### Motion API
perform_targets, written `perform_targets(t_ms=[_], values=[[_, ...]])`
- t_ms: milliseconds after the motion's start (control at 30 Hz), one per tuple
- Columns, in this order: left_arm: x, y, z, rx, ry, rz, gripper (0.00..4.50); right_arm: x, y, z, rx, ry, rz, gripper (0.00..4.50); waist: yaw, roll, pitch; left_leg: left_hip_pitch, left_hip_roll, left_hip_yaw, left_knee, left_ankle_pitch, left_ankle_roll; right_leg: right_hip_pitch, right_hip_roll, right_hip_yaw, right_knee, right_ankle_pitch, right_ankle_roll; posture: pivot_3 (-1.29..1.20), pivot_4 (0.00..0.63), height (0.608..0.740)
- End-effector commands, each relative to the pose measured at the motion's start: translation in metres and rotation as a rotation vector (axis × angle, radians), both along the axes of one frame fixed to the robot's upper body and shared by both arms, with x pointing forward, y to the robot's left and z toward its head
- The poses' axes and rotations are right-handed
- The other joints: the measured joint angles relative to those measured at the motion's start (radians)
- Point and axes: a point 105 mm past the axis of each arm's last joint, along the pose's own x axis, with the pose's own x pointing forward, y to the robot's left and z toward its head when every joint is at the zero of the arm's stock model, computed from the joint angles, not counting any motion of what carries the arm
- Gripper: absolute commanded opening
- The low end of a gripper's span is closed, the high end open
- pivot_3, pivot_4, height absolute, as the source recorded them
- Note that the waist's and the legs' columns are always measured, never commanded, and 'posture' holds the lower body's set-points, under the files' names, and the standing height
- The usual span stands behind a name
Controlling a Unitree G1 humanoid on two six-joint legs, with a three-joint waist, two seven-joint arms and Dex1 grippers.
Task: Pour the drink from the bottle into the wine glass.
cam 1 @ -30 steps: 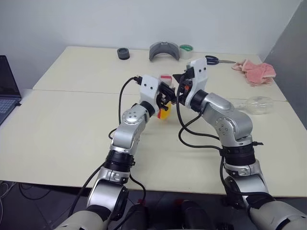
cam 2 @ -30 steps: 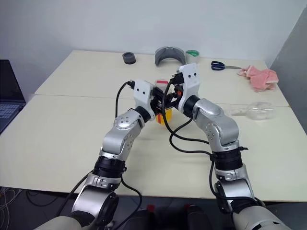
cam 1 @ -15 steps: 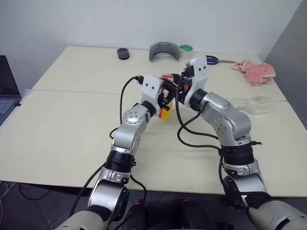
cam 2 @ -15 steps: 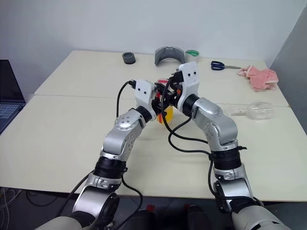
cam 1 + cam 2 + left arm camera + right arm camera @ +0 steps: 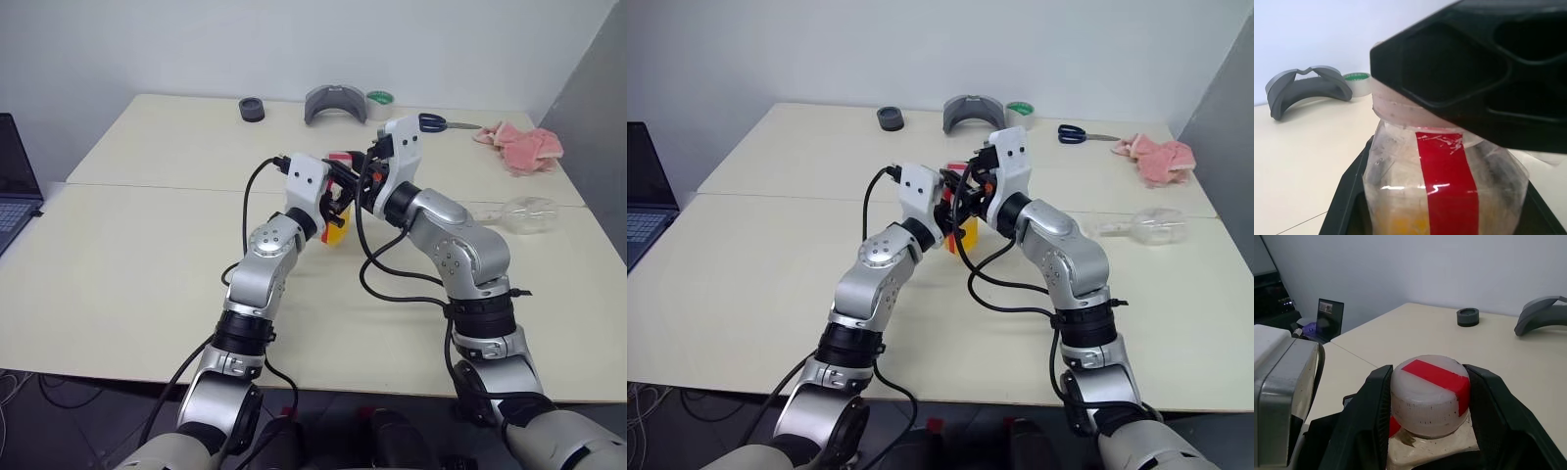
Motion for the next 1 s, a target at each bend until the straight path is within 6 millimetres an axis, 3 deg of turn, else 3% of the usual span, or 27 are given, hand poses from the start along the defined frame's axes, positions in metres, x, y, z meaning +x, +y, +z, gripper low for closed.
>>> perform_targets(t_ms=[33, 100, 333, 367, 633, 1000], values=[[-0.007, -0.005, 0.020, -0.014, -0.075, -0.024, 1.90, -0.007, 0.003, 0.026, 0.033, -0.097, 0.024, 1.89, 0.000, 0.000, 0.000, 0.000, 0.000, 0.000, 0.000, 0.000, 0.000, 0.000, 0.000, 0.000, 0.000, 0.000, 0.000, 0.00, 0.150, 0.740], [-0.006, -0.006, 0.020, -0.014, -0.075, -0.025, 1.90, -0.008, 0.003, 0.027, 0.034, -0.103, 0.025, 1.89, 0.000, 0.000, 0.000, 0.000, 0.000, 0.000, 0.000, 0.000, 0.000, 0.000, 0.000, 0.000, 0.000, 0.000, 0.000, 0.00, 0.150, 0.740], [-0.006, -0.006, 0.021, -0.014, -0.078, -0.025, 1.90, -0.009, 0.003, 0.029, 0.042, -0.109, 0.032, 4.30, 0.000, 0.000, 0.000, 0.000, 0.000, 0.000, 0.000, 0.000, 0.000, 0.000, 0.000, 0.000, 0.000, 0.000, 0.000, 0.00, 0.150, 0.740], [-0.006, -0.006, 0.021, -0.014, -0.077, -0.025, 1.90, -0.009, 0.002, 0.029, 0.039, -0.113, 0.028, 4.45, 0.000, 0.000, 0.000, 0.000, 0.000, 0.000, 0.000, 0.000, 0.000, 0.000, 0.000, 0.000, 0.000, 0.000, 0.000, 0.00, 0.150, 0.740], [-0.008, -0.009, 0.021, -0.009, -0.078, -0.057, 1.90, -0.014, -0.005, 0.027, 0.025, -0.113, 0.051, 4.45, 0.000, 0.000, 0.000, 0.000, 0.000, 0.000, 0.000, 0.000, 0.000, 0.000, 0.000, 0.000, 0.000, 0.000, 0.000, 0.00, 0.150, 0.740], [-0.028, -0.017, 0.034, -0.041, -0.091, -0.281, 1.90, -0.023, -0.033, 0.024, -0.030, -0.101, 0.077, 4.45, 0.000, 0.000, 0.000, 0.000, 0.000, 0.000, 0.000, 0.000, 0.000, 0.000, 0.000, 0.000, -0.001, 0.000, 0.000, 0.00, 0.150, 0.740]])
